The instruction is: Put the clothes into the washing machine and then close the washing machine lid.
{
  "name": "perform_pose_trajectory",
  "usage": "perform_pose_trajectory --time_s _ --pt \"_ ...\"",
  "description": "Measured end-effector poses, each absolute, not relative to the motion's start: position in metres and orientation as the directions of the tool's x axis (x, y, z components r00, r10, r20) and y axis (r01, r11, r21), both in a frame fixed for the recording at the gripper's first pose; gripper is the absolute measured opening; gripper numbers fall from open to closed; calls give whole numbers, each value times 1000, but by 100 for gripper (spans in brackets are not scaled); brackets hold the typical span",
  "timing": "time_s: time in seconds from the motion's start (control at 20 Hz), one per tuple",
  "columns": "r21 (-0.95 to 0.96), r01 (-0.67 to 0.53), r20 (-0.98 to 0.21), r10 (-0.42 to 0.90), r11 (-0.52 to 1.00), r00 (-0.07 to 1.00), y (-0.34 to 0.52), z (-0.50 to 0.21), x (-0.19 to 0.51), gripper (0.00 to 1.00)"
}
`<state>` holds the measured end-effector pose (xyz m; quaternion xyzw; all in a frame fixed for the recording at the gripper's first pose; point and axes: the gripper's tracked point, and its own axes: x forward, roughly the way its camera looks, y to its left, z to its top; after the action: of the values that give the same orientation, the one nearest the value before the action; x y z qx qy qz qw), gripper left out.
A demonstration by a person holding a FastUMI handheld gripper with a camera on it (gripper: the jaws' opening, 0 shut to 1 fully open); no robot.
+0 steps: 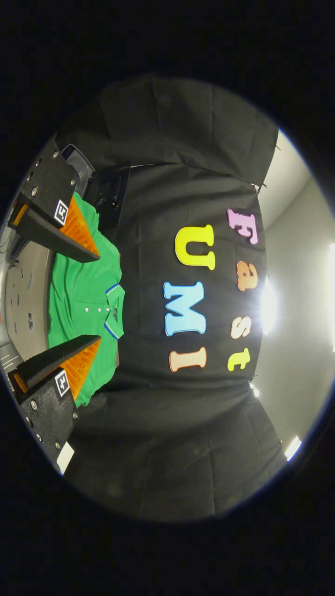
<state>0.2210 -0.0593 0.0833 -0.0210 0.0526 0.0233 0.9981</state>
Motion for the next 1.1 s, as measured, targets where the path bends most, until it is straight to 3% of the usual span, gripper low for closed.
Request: perform_pose_trajectory --time_s 1.1 --pt "-59 -141 -450 99 988 887 -72 20 376 96"
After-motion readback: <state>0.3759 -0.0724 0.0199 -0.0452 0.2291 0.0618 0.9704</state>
